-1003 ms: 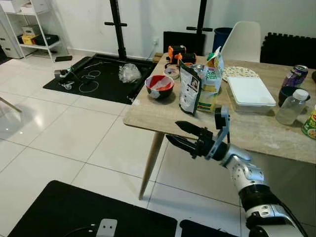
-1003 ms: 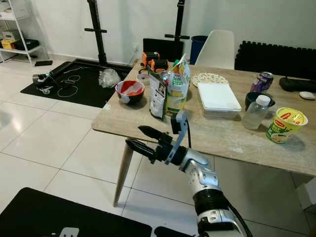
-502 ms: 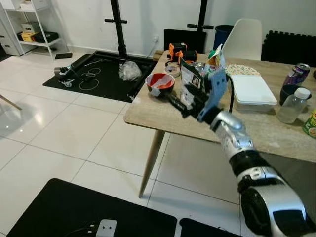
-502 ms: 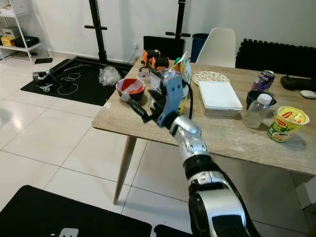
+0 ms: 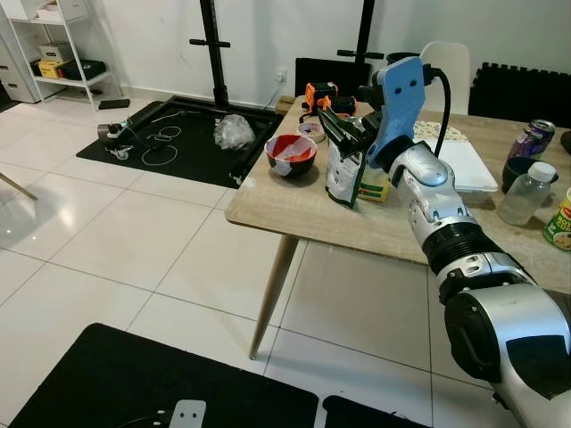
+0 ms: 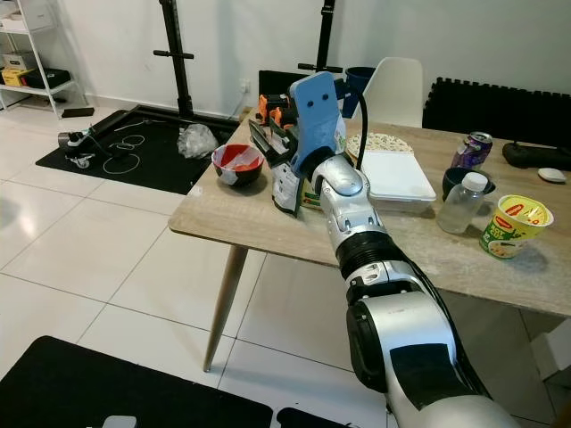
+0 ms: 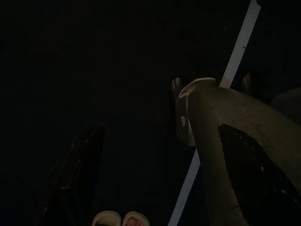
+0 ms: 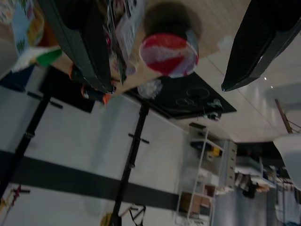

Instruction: Restocking fridge

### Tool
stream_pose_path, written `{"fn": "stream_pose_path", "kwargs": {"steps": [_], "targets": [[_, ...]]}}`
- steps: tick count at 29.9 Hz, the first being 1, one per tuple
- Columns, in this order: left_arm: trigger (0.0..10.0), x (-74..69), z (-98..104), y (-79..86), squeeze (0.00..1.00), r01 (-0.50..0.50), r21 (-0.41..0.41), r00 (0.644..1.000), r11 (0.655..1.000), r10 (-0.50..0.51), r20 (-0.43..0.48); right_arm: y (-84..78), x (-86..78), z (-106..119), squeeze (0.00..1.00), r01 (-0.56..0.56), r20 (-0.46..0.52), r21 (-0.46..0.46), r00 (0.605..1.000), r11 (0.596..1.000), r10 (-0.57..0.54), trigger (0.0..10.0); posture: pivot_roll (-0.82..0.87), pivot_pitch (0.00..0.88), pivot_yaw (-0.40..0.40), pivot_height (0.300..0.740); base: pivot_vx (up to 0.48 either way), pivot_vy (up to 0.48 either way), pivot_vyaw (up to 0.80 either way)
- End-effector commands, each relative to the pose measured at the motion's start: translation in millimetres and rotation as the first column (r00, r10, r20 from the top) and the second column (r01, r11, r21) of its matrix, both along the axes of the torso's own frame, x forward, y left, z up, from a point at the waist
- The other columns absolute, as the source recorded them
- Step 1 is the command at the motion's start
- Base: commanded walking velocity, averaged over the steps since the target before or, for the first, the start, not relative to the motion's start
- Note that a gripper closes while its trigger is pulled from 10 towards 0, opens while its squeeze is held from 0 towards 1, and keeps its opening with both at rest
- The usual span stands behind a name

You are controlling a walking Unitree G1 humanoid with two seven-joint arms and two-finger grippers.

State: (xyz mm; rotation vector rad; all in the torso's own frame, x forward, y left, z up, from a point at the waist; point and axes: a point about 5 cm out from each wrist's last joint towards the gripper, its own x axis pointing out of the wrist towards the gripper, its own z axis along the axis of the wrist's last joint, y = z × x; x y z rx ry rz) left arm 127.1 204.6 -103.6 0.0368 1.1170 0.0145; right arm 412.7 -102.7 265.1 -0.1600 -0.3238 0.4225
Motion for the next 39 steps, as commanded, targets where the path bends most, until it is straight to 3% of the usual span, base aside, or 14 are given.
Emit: {"fn": "stream_pose_path", "kwargs": {"steps": [1, 16, 25, 28, 31, 39], "targets": [[10.0, -16.4, -4.5, 3.7, 0.00, -0.009, 0.007, 0.999, 1.000, 0.009, -0.053, -7.2, 3.7, 2.8, 0.00, 0.061, -0.014, -0.015, 0.998, 0.998, -0.062, 10.0, 0.03, 0.022, -0.057, 0.740, 0.000, 0.000, 0.00], [10.0, -46.8, -8.9, 15.1, 0.00, -0.023, 0.024, 0.995, 0.999, 0.025, -0.097, -22.4, 9.9, 11.5, 0.00, 0.157, -0.049, 0.032, 0.987, 0.987, -0.155, 10.0, 0.07, 0.117, -0.067, 0.740, 0.000, 0.000, 0.00], [10.0, -38.5, -5.6, 20.8, 0.00, -0.032, 0.030, 0.998, 0.999, 0.034, -0.059, -24.3, 10.1, 10.8, 0.00, 0.149, -0.065, 0.081, 0.987, 0.986, -0.144, 10.0, 0.08, 0.127, -0.067, 0.740, 0.000, 0.000, 0.00], [10.0, -21.7, -3.1, 14.2, 0.00, -0.011, 0.021, 1.000, 1.000, 0.011, -0.029, -18.9, 8.1, 12.5, 0.00, 0.070, -0.045, 0.111, 0.997, 0.991, -0.065, 10.0, 0.07, 0.102, -0.060, 0.740, 0.000, 0.000, 0.00], [10.0, -19.5, -2.7, 13.1, 0.00, -0.007, 0.018, 1.000, 1.000, 0.008, -0.024, -18.9, 7.9, 12.8, 0.00, 0.065, -0.042, 0.110, 0.997, 0.992, -0.061, 10.0, 0.07, 0.100, -0.059, 0.740, 0.000, 0.000, 0.00], [10.0, -9.2, -0.2, 12.3, 0.00, 0.010, 0.024, 1.000, 1.000, -0.009, -0.009, -32.2, 7.3, 16.0, 0.00, 0.092, -0.010, 0.107, 0.996, 0.990, -0.092, 10.0, 0.06, 0.059, -0.049, 0.740, 0.030, 0.000, 0.00]]}}
